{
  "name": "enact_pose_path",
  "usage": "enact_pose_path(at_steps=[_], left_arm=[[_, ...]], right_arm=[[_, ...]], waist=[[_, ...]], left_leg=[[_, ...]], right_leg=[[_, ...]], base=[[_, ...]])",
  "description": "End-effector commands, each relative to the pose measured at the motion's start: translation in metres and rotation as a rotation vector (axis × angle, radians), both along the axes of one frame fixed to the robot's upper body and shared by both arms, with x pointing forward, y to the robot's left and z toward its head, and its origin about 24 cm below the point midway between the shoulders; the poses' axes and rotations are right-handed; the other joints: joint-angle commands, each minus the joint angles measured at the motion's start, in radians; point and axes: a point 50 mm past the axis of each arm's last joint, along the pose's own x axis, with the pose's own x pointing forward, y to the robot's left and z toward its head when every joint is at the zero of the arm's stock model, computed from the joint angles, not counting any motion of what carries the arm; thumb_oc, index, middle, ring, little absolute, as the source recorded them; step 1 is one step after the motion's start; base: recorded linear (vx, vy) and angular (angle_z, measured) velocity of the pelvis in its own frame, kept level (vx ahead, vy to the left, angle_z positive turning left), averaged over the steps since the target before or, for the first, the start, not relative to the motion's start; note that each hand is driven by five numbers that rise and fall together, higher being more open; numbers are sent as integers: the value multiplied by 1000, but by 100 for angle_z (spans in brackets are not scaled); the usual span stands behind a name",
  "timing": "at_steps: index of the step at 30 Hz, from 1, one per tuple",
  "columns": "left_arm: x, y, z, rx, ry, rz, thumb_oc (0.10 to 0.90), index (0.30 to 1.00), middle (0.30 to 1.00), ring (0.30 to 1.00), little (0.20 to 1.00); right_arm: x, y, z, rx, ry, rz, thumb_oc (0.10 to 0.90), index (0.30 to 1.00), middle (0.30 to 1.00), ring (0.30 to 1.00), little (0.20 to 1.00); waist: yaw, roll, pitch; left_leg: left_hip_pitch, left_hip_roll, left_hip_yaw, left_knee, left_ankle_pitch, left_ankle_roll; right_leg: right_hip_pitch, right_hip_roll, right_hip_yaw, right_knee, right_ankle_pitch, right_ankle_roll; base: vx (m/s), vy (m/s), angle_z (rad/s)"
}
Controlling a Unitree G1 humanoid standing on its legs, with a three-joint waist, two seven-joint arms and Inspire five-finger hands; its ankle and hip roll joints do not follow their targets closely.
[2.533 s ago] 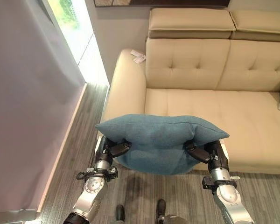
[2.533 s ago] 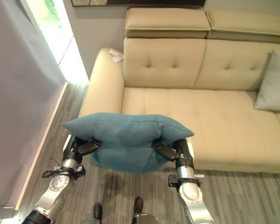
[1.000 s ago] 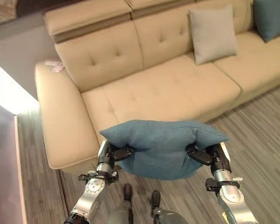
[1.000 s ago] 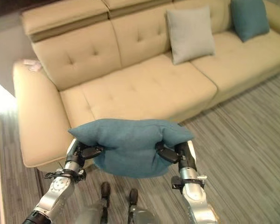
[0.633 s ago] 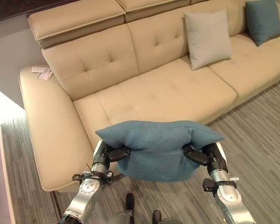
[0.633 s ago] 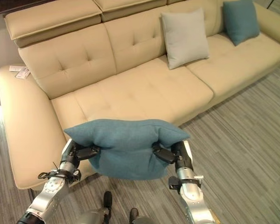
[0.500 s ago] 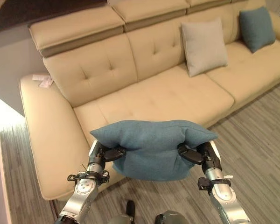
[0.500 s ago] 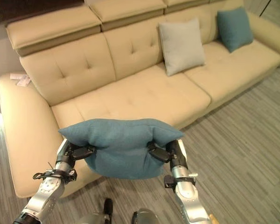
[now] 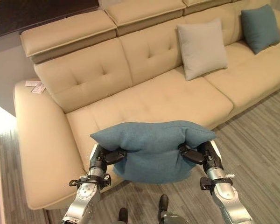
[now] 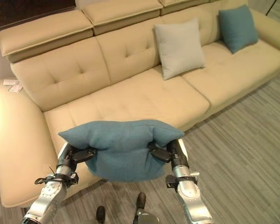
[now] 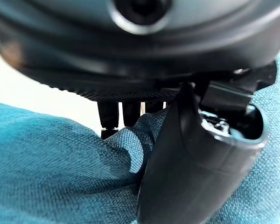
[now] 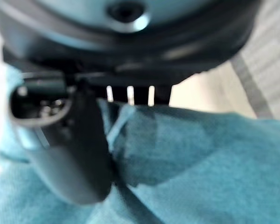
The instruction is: Pick up all the scattered cushions and arrange them neatly on the sofa.
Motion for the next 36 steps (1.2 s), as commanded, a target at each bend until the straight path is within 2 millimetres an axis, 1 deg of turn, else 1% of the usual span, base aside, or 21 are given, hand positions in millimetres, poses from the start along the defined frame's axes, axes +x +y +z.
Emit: enact_pose_path(at_steps=[1, 2, 4, 7, 9, 10, 11, 12, 14, 16, 21, 22, 23, 24, 25, 26, 27, 28, 31, 33, 36], left_arm=[[25, -38, 71, -88, -383, -210, 400, 300, 300, 300, 300], [26, -38, 71, -88, -384, -211, 400, 300, 300, 300, 300], [27, -42, 75, -92, -397, -221, 400, 300, 300, 300, 300], [28, -44, 75, -93, -396, -228, 400, 300, 300, 300, 300], [28, -45, 73, -89, -388, -238, 400, 300, 300, 300, 300], [28, -46, 73, -86, -390, -241, 400, 300, 300, 300, 300], [29, -46, 73, -82, -390, -243, 400, 300, 300, 300, 300], [30, -47, 75, -73, -399, -248, 400, 300, 300, 300, 300], [31, -49, 79, -72, -416, -246, 400, 300, 300, 300, 300], [30, -47, 78, -70, -410, -238, 400, 300, 300, 300, 300], [28, -42, 77, -55, -403, -230, 400, 300, 300, 300, 300], [29, -38, 80, -44, -414, -226, 400, 300, 300, 300, 300], [30, -38, 81, -44, -415, -226, 400, 300, 300, 300, 300], [29, -35, 81, -38, -418, -219, 400, 300, 300, 300, 300], [29, -34, 82, -38, -419, -214, 400, 300, 300, 300, 300], [29, -34, 82, -38, -419, -213, 400, 300, 300, 300, 300], [28, -31, 82, -32, -420, -208, 400, 300, 300, 300, 300], [28, -29, 82, -30, -423, -203, 400, 300, 300, 300, 300], [27, -28, 81, -37, -420, -200, 400, 300, 300, 300, 300], [26, -28, 79, -37, -408, -202, 400, 300, 300, 300, 300], [27, -31, 78, -48, -407, -202, 400, 300, 300, 300, 300]], right_arm=[[16, 38, 64, 87, -363, 174, 400, 300, 300, 300, 300], [16, 38, 64, 87, -364, 173, 400, 300, 300, 300, 300], [16, 34, 66, 87, -367, 158, 400, 300, 300, 300, 300], [14, 31, 65, 88, -362, 142, 400, 300, 300, 300, 300], [13, 28, 64, 81, -361, 131, 400, 300, 300, 300, 300], [13, 27, 65, 77, -362, 129, 400, 300, 300, 300, 300], [13, 26, 65, 70, -362, 125, 400, 300, 300, 300, 300], [14, 25, 65, 64, -365, 111, 400, 300, 300, 300, 300], [17, 27, 66, 78, -370, 107, 400, 300, 300, 300, 300], [16, 31, 65, 77, -368, 116, 400, 300, 300, 300, 300], [17, 39, 59, 88, -344, 143, 400, 300, 300, 300, 300], [19, 43, 60, 98, -344, 160, 400, 300, 300, 300, 300], [20, 43, 60, 98, -345, 159, 400, 300, 300, 300, 300], [21, 47, 61, 96, -350, 177, 400, 300, 300, 300, 300], [22, 48, 62, 96, -353, 183, 400, 300, 300, 300, 300], [22, 48, 62, 96, -353, 183, 400, 300, 300, 300, 300], [22, 49, 62, 106, -352, 187, 400, 300, 300, 300, 300], [21, 48, 61, 106, -348, 183, 400, 300, 300, 300, 300], [20, 46, 59, 111, -339, 175, 400, 300, 300, 300, 300], [19, 41, 58, 119, -336, 149, 400, 300, 300, 300, 300], [17, 35, 58, 115, -337, 118, 400, 300, 300, 300, 300]], waist=[[8, -42, -83], [4, -38, -84], [6, -44, -62], [9, -48, -58], [8, -51, -63], [9, -47, -65], [11, -39, -72], [18, -22, -77], [33, -12, -85], [36, -11, -104], [51, -41, -128], [63, -56, -129], [64, -55, -131], [63, -56, -122], [61, -51, -121], [61, -51, -121], [58, -36, -112], [55, -31, -110], [46, -25, -104], [30, -26, -97], [-3, -36, -83]], left_leg=[[-95, -59, 26, 336, -136, -25], [-108, -56, 20, 356, -143, -26], [-204, -41, 26, 518, -104, -20], [-252, -51, 33, 510, -120, -5], [-276, -66, 50, 411, -138, 6], [-282, -65, 59, 369, -130, 7], [-290, -65, 77, 280, -82, 6], [-315, -63, 118, 169, -10, -3], [-324, -55, 161, 85, 24, -1], [-292, -64, 146, 73, 36, 11], [-253, -81, 158, 87, -3, 38], [-228, -91, 177, 102, -42, 60], [-231, -90, 178, 101, -39, 60], [-198, -95, 189, 110, -70, 82], [-189, -94, 192, 110, -76, 92], [-189, -95, 194, 111, -77, 94], [-156, -90, 186, 106, -92, 104], [-140, -92, 172, 101, -98, 104], [-117, -97, 149, 95, -105, 101], [-87, -101, 115, 95, -126, 89], [-57, -119, 53, 99, -149, 79]], right_leg=[[12, -38, 20, 63, -92, 39], [10, -35, 15, 63, -92, 38], [46, -26, 7, 45, -118, 9], [71, -21, 4, 32, -132, 6], [89, -24, -4, 17, -143, 13], [95, -20, -6, 14, -148, 14], [105, -12, -13, 7, -156, 17], [133, 9, -19, -4, -174, 20], [169, 28, -19, -3, -200, 21], [184, 28, -13, 9, -218, 25], [197, 0, 12, 81, -246, 39], [177, -30, 10, 184, -238, 72], [173, -29, 11, 184, -236, 71], [118, -65, 6, 315, -186, 109], [95, -75, 1, 366, -145, 124], [92, -77, 3, 371, -147, 126], [38, -92, -13, 469, -103, 144], [13, -94, -12, 486, -102, 135], [-22, -95, -10, 450, -117, 117], [-50, -92, 2, 324, -148, 93], [-84, -47, 111, 208, -121, 94]], base=[[89, -236, 34], [61, -203, 32], [64, -137, 37], [149, -105, 19], [165, -8, 17], [205, 20, 20], [287, 54, 29], [316, 58, 31], [335, 78, 21], [316, 106, -1], [300, 145, -18], [145, 124, -6], [251, 223, -19], [148, 154, -24], [152, 158, -20], [147, 144, -8], [175, 118, 4], [177, 112, 1], [181, 6, 30], [280, -60, 62], [203, -74, 78]])
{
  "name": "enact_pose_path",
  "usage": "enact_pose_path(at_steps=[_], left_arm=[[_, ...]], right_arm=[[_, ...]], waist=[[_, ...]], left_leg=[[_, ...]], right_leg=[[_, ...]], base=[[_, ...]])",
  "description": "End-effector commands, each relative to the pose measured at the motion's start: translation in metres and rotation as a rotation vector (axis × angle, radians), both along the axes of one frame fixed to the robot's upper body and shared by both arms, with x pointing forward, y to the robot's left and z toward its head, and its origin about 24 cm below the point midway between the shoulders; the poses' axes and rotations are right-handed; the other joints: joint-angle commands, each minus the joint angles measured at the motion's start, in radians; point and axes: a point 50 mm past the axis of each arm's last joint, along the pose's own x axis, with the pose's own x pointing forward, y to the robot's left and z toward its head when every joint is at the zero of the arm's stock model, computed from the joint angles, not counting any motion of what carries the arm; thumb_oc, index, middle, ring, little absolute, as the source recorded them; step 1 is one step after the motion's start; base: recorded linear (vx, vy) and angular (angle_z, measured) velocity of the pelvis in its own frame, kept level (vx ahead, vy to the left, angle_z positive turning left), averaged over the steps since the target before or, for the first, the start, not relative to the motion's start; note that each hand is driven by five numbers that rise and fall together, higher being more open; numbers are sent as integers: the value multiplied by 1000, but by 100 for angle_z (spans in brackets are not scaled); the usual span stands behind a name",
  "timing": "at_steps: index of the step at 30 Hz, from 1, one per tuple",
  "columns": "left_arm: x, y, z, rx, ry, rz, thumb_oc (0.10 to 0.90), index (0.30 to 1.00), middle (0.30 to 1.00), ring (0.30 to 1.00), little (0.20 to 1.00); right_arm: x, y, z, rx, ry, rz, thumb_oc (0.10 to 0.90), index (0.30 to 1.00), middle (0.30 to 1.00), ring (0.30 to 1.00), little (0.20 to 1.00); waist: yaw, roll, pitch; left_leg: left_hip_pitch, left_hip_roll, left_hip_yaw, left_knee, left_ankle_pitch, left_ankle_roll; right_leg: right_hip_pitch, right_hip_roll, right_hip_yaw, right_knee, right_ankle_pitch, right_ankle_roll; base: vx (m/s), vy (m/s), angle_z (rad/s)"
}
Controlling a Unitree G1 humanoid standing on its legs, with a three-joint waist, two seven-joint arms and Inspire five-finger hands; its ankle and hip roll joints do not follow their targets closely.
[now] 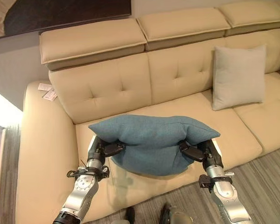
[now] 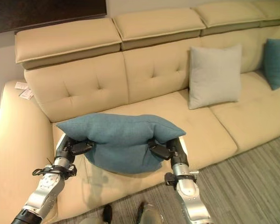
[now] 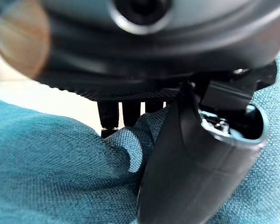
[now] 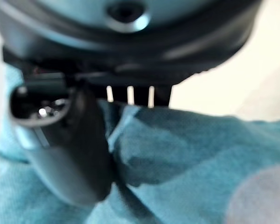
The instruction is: Pick up all the scattered cushions and arrange them neatly on the sofa.
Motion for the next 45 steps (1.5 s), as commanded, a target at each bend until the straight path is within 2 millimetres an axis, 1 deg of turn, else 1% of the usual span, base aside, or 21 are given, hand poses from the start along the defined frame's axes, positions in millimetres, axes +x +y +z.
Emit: enact_pose_path(at_steps=[1, 3, 6, 7, 9, 10, 12, 13, 14, 15, 16, 18, 19, 20, 23, 24, 26, 31, 38, 43, 45], left_arm=[[9, -40, 65, -82, -360, -216, 400, 300, 300, 300, 300], [11, -44, 69, -83, -378, -224, 400, 300, 300, 300, 300], [11, -44, 69, -83, -378, -224, 400, 300, 300, 300, 300], [12, -48, 75, -81, -408, -245, 400, 300, 300, 300, 300], [13, -48, 76, -85, -410, -242, 400, 300, 300, 300, 300], [12, -48, 77, -94, -414, -240, 400, 300, 300, 300, 300], [12, -50, 77, -105, -414, -242, 400, 300, 300, 300, 300], [12, -50, 77, -105, -413, -242, 400, 300, 300, 300, 300], [12, -51, 77, -110, -415, -246, 400, 300, 300, 300, 300], [13, -54, 78, -128, -416, -249, 400, 300, 300, 300, 300], [13, -54, 78, -128, -416, -249, 400, 300, 300, 300, 300], [14, -57, 78, -140, -418, -256, 400, 300, 300, 300, 300], [14, -59, 79, -152, -419, -260, 400, 300, 300, 300, 300], [15, -63, 81, -143, -426, -275, 400, 300, 300, 300, 300], [18, -64, 85, -129, -445, -277, 400, 300, 300, 300, 300], [18, -65, 85, -127, -445, -283, 400, 300, 300, 300, 300], [18, -65, 85, -114, -443, -282, 400, 300, 300, 300, 300], [16, -61, 85, -89, -445, -281, 400, 300, 300, 300, 300], [15, -54, 84, -79, -445, -259, 400, 300, 300, 300, 300], [16, -51, 87, -80, -457, -234, 400, 300, 300, 300, 300], [20, -52, 93, -87, -484, -222, 400, 300, 300, 300, 300]], right_arm=[[18, 24, 56, 74, -321, 101, 400, 300, 300, 300, 300], [17, 22, 57, 64, -324, 92, 400, 300, 300, 300, 300], [17, 22, 57, 64, -324, 92, 400, 300, 300, 300, 300], [16, 22, 57, 60, -324, 110, 400, 300, 300, 300, 300], [17, 22, 57, 61, -323, 112, 400, 300, 300, 300, 300], [16, 23, 57, 69, -324, 121, 400, 300, 300, 300, 300], [15, 21, 57, 79, -323, 119, 400, 300, 300, 300, 300], [15, 21, 57, 79, -322, 119, 400, 300, 300, 300, 300], [14, 19, 57, 83, -324, 111, 400, 300, 300, 300, 300], [13, 16, 58, 79, -327, 101, 400, 300, 300, 300, 300], [13, 16, 58, 79, -328, 101, 400, 300, 300, 300, 300], [13, 12, 60, 76, -336, 84, 400, 300, 300, 300, 300], [12, 8, 60, 75, -338, 68, 400, 300, 300, 300, 300], [11, 5, 61, 65, -346, 44, 400, 300, 300, 300, 300], [13, 5, 62, 68, -349, 37, 400, 300, 300, 300, 300], [12, 6, 61, 64, -345, 40, 400, 300, 300, 300, 300], [12, 7, 60, 61, -339, 39, 400, 300, 300, 300, 300], [13, 14, 59, 62, -335, 66, 400, 300, 300, 300, 300], [15, 19, 59, 70, -332, 86, 400, 300, 300, 300, 300], [20, 23, 65, 64, -359, 95, 400, 300, 300, 300, 300], [26, 25, 74, 54, -397, 99, 400, 300, 300, 300, 300]], waist=[[-20, -71, -92], [-38, -76, -89], [-39, -75, -89], [-37, -86, -108], [-38, -88, -116], [-35, -87, -131], [-34, -88, -135], [-36, -88, -135], [-37, -91, -133], [-42, -96, -122], [-44, -95, -123], [-51, -100, -108], [-60, -98, -107], [-69, -86, -112], [-71, -81, -112], [-78, -71, -125], [-79, -66, -137], [-69, -70, -145], [-55, -73, -150], [-47, -65, -151], [-47, -60, -146]], left_leg=[[-31, -80, 104, 57, -72, -79], [-23, -91, 68, 58, -78, -83], [-23, -90, 66, 59, -79, -83], [-10, -96, 22, 52, -87, -90], [-9, -93, 12, 37, -76, -96], [-1, -80, 0, 20, -70, -108], [-6, -69, -10, 27, -67, -126], [-6, -69, -12, 29, -68, -126], [-16, -62, -8, 44, -70, -137], [-52, -52, 10, 96, -73, -152], [-56, -52, 7, 103, -76, -153], [-112, -39, 45, 178, -77, -164], [-131, -14, 99, 184, -66, -168], [-150, 21, 166, 108, -5, -167], [-160, 19, 161, 65, 17, -172], [-133, 24, 167, 18, 25, -169], [-103, 19, 166, -12, 28, -166], [-52, 13, 194, -36, 16, -156], [-29, 4, 222, -67, 12, -146], [-23, -3, 222, -107, 26, -142], [-44, -5, 215, -117, 35, -143]], right_leg=[[146, 8, 64, -95, 80, 55], [124, 31, 132, -109, 97, 62], [125, 31, 131, -110, 97, 62], [177, 34, 130, -154, 100, 46], [188, 35, 125, -170, 102, 42], [216, 41, 103, -199, 98, 32], [239, 45, 87, -222, 90, 22], [240, 45, 85, -223, 90, 22], [249, 46, 72, -231, 84, 15], [268, 42, 47, -243, 77, 7], [268, 42, 44, -244, 77, 7], [287, 30, 18, -265, 76, 3], [303, 23, -3, -282, 72, 4], [324, 24, -29, -296, 69, 6], [316, 28, -26, -294, 65, 7], [322, 34, -26, -304, 64, 11], [329, 34, -17, -311, 66, 13], [337, 30, 18, -322, 76, 25], [327, 27, 47, -322, 83, 36], [312, 26, 46, -322, 83, 42], [289, 23, 41, -322, 86, 46]], base=[[157, -66, 123], [110, -59, 108], [56, -78, 57], [151, -258, 8], [127, -211, 63], [102, -166, 88], [81, -162, 56], [26, -128, 77], [-9, -164, 70], [-12, -163, 41], [-24, -121, 54], [-29, -67, 81], [29, -6, 105], [48, 21, 93], [53, 45, 47], [89, 52, 1], [143, 98, -8], [101, 92, -30], [55, 48, -19], [53, 14, -3], [16, -1, -5]])
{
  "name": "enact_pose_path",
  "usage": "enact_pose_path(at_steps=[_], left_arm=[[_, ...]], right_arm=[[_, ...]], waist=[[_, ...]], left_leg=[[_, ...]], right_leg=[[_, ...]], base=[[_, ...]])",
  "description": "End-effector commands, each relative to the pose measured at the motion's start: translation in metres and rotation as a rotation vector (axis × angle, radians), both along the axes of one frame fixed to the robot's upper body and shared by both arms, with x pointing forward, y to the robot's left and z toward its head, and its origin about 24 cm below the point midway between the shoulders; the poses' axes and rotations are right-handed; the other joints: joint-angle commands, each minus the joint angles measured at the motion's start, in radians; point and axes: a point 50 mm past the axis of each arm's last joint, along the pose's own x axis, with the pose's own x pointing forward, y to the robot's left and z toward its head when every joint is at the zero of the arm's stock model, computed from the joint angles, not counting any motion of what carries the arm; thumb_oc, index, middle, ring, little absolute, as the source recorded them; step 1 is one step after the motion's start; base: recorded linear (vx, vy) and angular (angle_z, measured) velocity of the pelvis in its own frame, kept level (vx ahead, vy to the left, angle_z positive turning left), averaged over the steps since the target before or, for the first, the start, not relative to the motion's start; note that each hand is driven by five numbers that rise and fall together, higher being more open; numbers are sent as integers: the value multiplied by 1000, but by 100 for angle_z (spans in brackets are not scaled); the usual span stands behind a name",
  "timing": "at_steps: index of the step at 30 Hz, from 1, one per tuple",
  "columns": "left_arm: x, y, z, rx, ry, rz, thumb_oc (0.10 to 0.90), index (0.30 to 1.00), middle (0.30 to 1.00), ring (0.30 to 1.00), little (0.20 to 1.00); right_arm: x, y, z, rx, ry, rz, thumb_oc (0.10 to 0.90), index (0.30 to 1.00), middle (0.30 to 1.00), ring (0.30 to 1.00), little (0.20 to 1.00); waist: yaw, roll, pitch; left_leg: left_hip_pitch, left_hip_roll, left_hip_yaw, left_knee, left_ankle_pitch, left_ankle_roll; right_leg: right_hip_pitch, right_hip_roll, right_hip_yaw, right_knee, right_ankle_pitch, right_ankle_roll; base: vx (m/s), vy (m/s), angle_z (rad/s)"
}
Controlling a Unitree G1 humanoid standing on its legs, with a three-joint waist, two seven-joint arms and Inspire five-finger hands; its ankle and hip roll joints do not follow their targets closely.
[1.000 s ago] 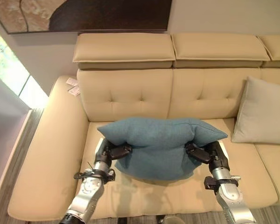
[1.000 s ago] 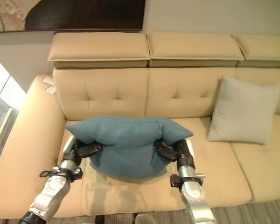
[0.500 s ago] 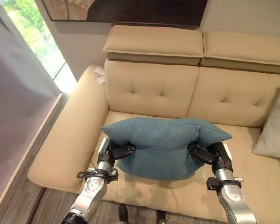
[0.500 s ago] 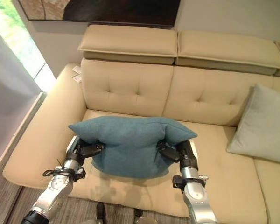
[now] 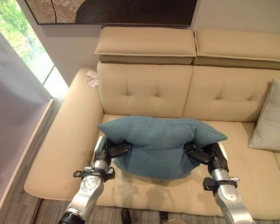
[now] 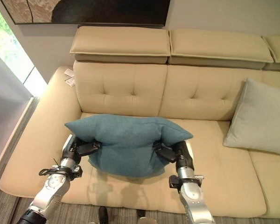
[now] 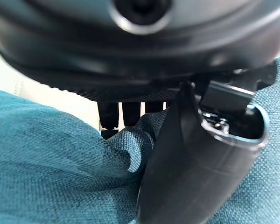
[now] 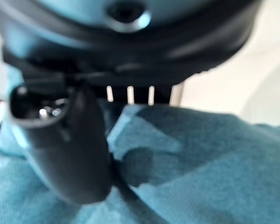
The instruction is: Pick up all the scattered cushions and arrange them neatly on the sofa.
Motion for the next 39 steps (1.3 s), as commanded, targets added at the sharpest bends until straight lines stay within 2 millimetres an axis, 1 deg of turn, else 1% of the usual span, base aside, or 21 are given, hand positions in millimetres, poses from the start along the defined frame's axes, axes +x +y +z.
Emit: enact_pose_path(at_steps=[1, 5, 7, 8, 9, 10, 12, 13, 14, 15, 17, 18, 19, 20, 23, 24, 26, 27, 29, 34, 39], left_arm=[[20, -41, 85, -89, -451, -174, 400, 300, 300, 300, 300], [32, -48, 99, -102, -500, -166, 400, 300, 300, 300, 300], [43, -56, 115, -99, -552, -165, 400, 300, 300, 300, 300], [44, -56, 116, -99, -554, -164, 400, 300, 300, 300, 300], [48, -58, 123, -101, -576, -164, 400, 300, 300, 300, 300], [56, -63, 137, -97, -622, -163, 400, 300, 300, 300, 300], [57, -63, 138, -97, -625, -162, 400, 300, 300, 300, 300], [65, -68, 155, -89, -674, -162, 400, 300, 300, 300, 300], [65, -67, 155, -89, -674, -162, 400, 300, 300, 300, 300], [75, -72, 170, -76, -712, -154, 400, 300, 300, 300, 300], [84, -76, 188, -53, -751, -151, 400, 300, 300, 300, 300], [95, -77, 208, 16, -799, -141, 400, 300, 300, 300, 300], [95, -77, 209, 16, -803, -141, 400, 300, 300, 300, 300], [101, -77, 223, 58, -833, -131, 400, 300, 300, 300, 300], [101, -77, 223, 58, -834, -131, 400, 300, 300, 300, 300], [114, -76, 260, 128, -900, -92, 400, 300, 300, 300, 300], [117, -74, 274, 148, -923, -77, 400, 300, 300, 300, 300], [118, -74, 276, 148, -926, -76, 400, 300, 300, 300, 300], [123, -73, 289, 143, -927, -57, 400, 300, 300, 300, 300], [122, -73, 288, 116, -925, -65, 400, 300, 300, 300, 300], [126, -76, 293, 117, -915, -61, 400, 300, 300, 300, 300]], right_arm=[[26, 36, 73, 35, -389, 161, 400, 300, 300, 300, 300], [39, 42, 90, 30, -461, 168, 400, 300, 300, 300, 300], [52, 49, 108, 24, -531, 170, 400, 300, 300, 300, 300], [52, 49, 109, 23, -532, 170, 400, 300, 300, 300, 300], [57, 52, 117, 20, -562, 172, 400, 300, 300, 300, 300], [65, 57, 129, 15, -603, 170, 400, 300, 300, 300, 300], [66, 57, 129, 14, -606, 170, 400, 300, 300, 300, 300], [76, 64, 145, 0, -653, 176, 400, 300, 300, 300, 300], [76, 64, 145, 0, -653, 176, 400, 300, 300, 300, 300], [86, 69, 159, -10, -689, 177, 400, 300, 300, 300, 300], [96, 73, 174, -30, -719, 177, 400, 300, 300, 300, 300], [106, 77, 197, -57, -771, 182, 400, 300, 300, 300, 300], [106, 77, 198, -57, -774, 182, 400, 300, 300, 300, 300], [111, 79, 217, -75, -819, 180, 400, 300, 300, 300, 300], [111, 79, 217, -75, -820, 180, 400, 300, 300, 300, 300], [118, 83, 257, -93, -916, 163, 400, 300, 300, 300, 300], [120, 84, 276, -109, -960, 153, 400, 300, 300, 300, 300], [120, 84, 278, -109, -964, 153, 400, 300, 300, 300, 300], [125, 84, 295, -130, -985, 129, 400, 300, 300, 300, 300], [129, 81, 297, -135, -973, 107, 400, 300, 300, 300, 300], [134, 87, 297, -121, -955, 118, 400, 300, 300, 300, 300]], waist=[[13, -34, -105], [13, -21, -91], [14, -11, -77], [14, -11, -77], [14, -9, -71], [17, -6, -65], [16, -6, -65], [19, -4, -65], [19, -4, -66], [20, -3, -61], [21, -1, -57], [22, -1, -44], [22, -1, -43], [22, 1, -32], [22, 1, -33], [22, 9, -11], [22, 14, -1], [22, 15, 0], [22, 21, 13], [25, 29, 27], [21, 27, 39]], left_leg=[[-15, -8, -28, 2, -85, -15], [-57, -10, -43, 2, -73, -20], [-103, -13, -55, 2, -59, -24], [-106, -13, -55, 2, -59, -24], [-122, -12, -58, 2, -54, -26], [-149, -14, -61, 2, -46, -28], [-152, -14, -61, 2, -45, -28], [-181, -15, -64, 2, -37, -31], [-182, -15, -64, 2, -37, -31], [-207, -16, -65, 2, -27, -34], [-231, -18, -67, 2, -18, -36], [-254, -20, -67, 2, -9, -40], [-256, -20, -67, 2, -8, -40], [-268, -19, -67, 2, -2, -44], [-269, -19, -67, 2, -1, -44], [-302, -18, -71, 2, 9, -56], [-327, -19, -73, 2, 22, -61], [-330, -19, -73, 2, 23, -61], [-357, -22, -77, 2, 32, -67], [-379, -23, -77, 2, 40, -71], [-403, -24, -79, 2, 45, -76]], right_leg=[[26, -6, 7, 4, -86, 88], [-15, -12, -5, 4, -79, 89], [-59, -13, -11, 4, -69, 88], [-62, -13, -11, 4, -68, 88], [-79, -13, -12, 4, -63, 88], [-106, -13, -13, 4, -53, 88], [-109, -13, -13, 4, -53, 88], [-136, -13, -13, 4, -44, 88], [-137, -13, -14, 4, -44, 88], [-162, -12, -14, 4, -36, 88], [-183, -12, -11, 4, -29, 88], [-204, -13, -11, 4, -22, 89], [-206, -13, -11, 4, -22, 89], [-218, -14, -10, 4, -17, 91], [-220, -14, -10, 4, -17, 91], [-250, -19, -6, 4, -12, 95], [-273, -23, -7, 4, -5, 98], [-276, -23, -7, 4, -5, 98], [-303, -25, -6, 4, 2, 101], [-321, -27, -5, 4, 4, 101], [-348, -27, 0, 4, 12, 104]], base=[[-10, -3, -4], [-19, -3, 3], [-76, -3, 8], [-57, -7, 6], [-51, -11, 7], [-51, -11, 8], [-32, -1, 10], [-27, -1, 11], [-63, -2, 9], [-57, 6, 5], [-77, 10, 1], [-60, 3, -1], [-69, 4, -3], [-28, 4, -4], [-25, 4, -1], [-86, 12, -1], [-74, 8, 2], [-36, 1, 4], [-54, 1, 5], [-7, 0, 1], [-21, -4, -1]])
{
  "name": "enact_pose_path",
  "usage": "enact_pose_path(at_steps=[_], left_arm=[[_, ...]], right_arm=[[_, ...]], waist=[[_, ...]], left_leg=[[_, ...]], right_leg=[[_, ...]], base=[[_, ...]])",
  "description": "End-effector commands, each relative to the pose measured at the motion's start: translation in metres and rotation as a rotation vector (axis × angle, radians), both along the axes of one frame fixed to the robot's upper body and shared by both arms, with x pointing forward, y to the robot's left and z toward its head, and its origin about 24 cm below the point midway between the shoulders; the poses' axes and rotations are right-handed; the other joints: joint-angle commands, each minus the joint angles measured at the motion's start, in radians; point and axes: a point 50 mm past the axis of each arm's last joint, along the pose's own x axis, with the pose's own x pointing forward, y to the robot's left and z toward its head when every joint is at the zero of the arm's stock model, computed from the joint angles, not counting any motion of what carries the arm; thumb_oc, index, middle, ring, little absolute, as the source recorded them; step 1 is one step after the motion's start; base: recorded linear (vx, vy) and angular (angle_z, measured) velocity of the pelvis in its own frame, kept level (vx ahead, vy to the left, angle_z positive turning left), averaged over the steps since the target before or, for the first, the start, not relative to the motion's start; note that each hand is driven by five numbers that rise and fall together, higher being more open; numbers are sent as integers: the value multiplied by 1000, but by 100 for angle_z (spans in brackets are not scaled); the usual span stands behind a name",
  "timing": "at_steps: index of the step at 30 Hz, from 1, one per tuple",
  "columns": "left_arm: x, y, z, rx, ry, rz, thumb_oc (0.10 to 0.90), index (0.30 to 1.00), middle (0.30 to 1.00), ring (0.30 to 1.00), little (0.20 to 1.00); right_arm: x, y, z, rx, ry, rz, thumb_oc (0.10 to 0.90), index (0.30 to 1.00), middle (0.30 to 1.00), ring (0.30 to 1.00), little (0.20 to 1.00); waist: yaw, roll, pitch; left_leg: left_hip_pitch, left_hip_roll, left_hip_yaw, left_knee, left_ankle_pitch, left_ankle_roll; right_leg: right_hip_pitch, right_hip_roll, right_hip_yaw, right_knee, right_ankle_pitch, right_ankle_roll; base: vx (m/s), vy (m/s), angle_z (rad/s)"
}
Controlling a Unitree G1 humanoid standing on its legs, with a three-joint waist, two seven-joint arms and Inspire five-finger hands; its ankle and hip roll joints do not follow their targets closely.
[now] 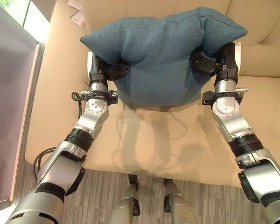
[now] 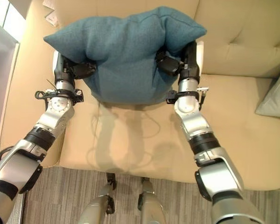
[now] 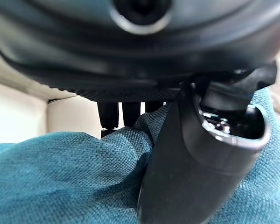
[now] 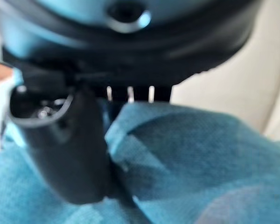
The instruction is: Pick up all the scattered cushions and arrange them neatly on the sofa.
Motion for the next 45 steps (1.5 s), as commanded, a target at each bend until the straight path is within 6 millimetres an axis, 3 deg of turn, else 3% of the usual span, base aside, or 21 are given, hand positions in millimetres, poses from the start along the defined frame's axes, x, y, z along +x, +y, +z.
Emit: enact_pose_path(at_steps=[1, 13, 14, 15, 16, 17, 22, 23, 29, 30, 31, 34, 36, 37, 39, 40, 44, 45], left_arm=[[-21, -59, 103, 59, -432, -245, 400, 300, 300, 300, 300], [-18, -61, 98, 158, -422, -211, 400, 300, 300, 300, 300], [-17, -60, 99, 172, -420, -200, 670, 705, 705, 705, 705], [-15, -60, 101, 180, -418, -191, 800, 900, 900, 900, 900], [-15, -60, 102, 180, -418, -191, 800, 900, 900, 900, 900], [-13, -56, 106, 197, -419, -156, 800, 900, 900, 900, 900], [-8, -38, 106, 208, -394, -74, 800, 900, 900, 900, 900], [-3, -24, 104, 208, -362, -25, 800, 900, 900, 900, 900], [0, 6, 102, 236, -321, 86, 800, 900, 900, 900, 900], [0, 19, 101, 240, -313, 124, 800, 900, 900, 900, 900], [0, 19, 101, 240, -313, 124, 800, 900, 900, 900, 900], [-2, 40, 93, 255, -285, 169, 800, 900, 900, 900, 900], [-3, 44, 89, 251, -276, 172, 800, 900, 900, 900, 900], [-8, 55, 83, 254, -271, 173, 800, 900, 900, 900, 900], [-11, 57, 77, 243, -270, 164, 800, 900, 900, 900, 900], [-16, 66, 64, 227, -259, 160, 800, 900, 900, 900, 900], [-36, 73, 29, 140, -246, 123, 800, 900, 900, 900, 900], [-36, 73, 29, 141, -244, 123, 800, 900, 900, 900, 900]], right_arm=[[-18, 68, 92, -2, -399, 283, 400, 300, 300, 300, 300], [-16, 68, 78, -70, -374, 233, 400, 300, 300, 300, 300], [-16, 67, 80, -86, -385, 210, 444, 366, 366, 366, 366], [-16, 65, 82, -103, -398, 182, 530, 495, 495, 495, 495], [-16, 65, 82, -103, -399, 181, 596, 594, 594, 594, 594], [-16, 60, 86, -139, -416, 116, 800, 900, 900, 900, 900], [-13, 39, 88, -199, -402, -17, 800, 900, 900, 900, 900], [-9, 24, 86, -211, -369, -77, 800, 900, 900, 900, 900], [-7, -11, 80, -218, -300, -192, 800, 900, 900, 900, 900], [-8, -28, 77, -213, -270, -241, 800, 900, 900, 900, 900], [-8, -28, 77, -213, -271, -241, 800, 900, 900, 900, 900], [-13, -61, 67, -197, -208, -313, 800, 900, 900, 900, 900], [-15, -68, 64, -195, -195, -324, 800, 900, 900, 900, 900], [-20, -83, 53, -185, -156, -341, 800, 900, 900, 900, 900], [-23, -88, 45, -188, -134, -345, 800, 900, 900, 900, 900], [-30, -97, 30, -199, -99, -347, 800, 900, 900, 900, 900], [-49, -104, -14, -202, -16, -310, 800, 900, 900, 900, 900], [-50, -104, -15, -202, -14, -311, 800, 900, 900, 900, 900]], waist=[[-2, -36, -51], [-10, -31, -40], [-11, -31, -40], [-12, -29, -40], [-12, -29, -39], [-13, -26, -38], [-11, -24, -38], [-11, -22, -41], [-13, -18, -52], [-12, -18, -56], [-13, -19, -57], [-15, -20, -69], [-15, -21, -72], [-16, -22, -79], [-15, -23, -85], [-16, -27, -94], [-15, -33, -117], [-14, -34, -118]], left_leg=[[-30, -19, -33, 0, -47, -70], [-74, -18, -30, 0, -45, -74], [-80, -20, -30, 0, -39, -73], [-78, -19, -30, 0, -44, -73], [-78, -19, -30, 0, -44, -73], [-79, -19, -30, 0, -45, -73], [-73, -20, -28, 0, -48, -70], [-66, -20, -30, 0, -50, -70], [-49, -21, -30, 0, -56, -69], [-44, -20, -28, 0, -58, -68], [-48, -21, -28, 0, -52, -68], [-32, -20, -28, 0, -65, -67], [-30, -20, -27, 0, -66, -66], [-25, -20, -28, 0, -63, -65], [-15, -19, -27, 0, -72, -64], [-12, -19, -28, 0, -69, -61], [11, -16, -30, 0, -77, -58], [11, -16, -30, 0, -77, -58]], right_leg=[[10, -19, 32, 3, -79, 128], [-37, -17, 37, 3, -75, 130], [-42, -17, 37, 3, -70, 131], [-41, -16, 38, 3, -73, 132], [-41, -16, 38, 3, -73, 132], [-43, -16, 38, 3, -74, 133], [-38, -16, 40, 3, -77, 134], [-32, -16, 42, 3, -77, 134], [-19, -16, 39, 3, -80, 132], [-14, -16, 38, 3, -81, 132], [-18, -17, 38, 3, -76, 131], [-4, -17, 36, 3, -83, 131], [-2, -16, 36, 3, -83, 131], [3, -17, 34, 3, -81, 130], [11, -15, 34, 3, -87, 130], [14, -15, 32, 3, -86, 127], [39, -13, 26, 3, -95, 122], [39, -13, 26, 3, -95, 122]], base=[[0, 0, 0], [-6, -5, 1], [0, 0, 0], [0, 0, 0], [0, 0, 0], [0, 0, 0], [1, 0, -1], [0, 0, 0], [8, -3, -1], [11, -11, -4], [0, 0, 0], [28, -7, 1], [17, -2, 0], [0, 0, 0], [43, -16, 0], [38, -30, 1], [41, -23, 0], [47, -16, -2]])
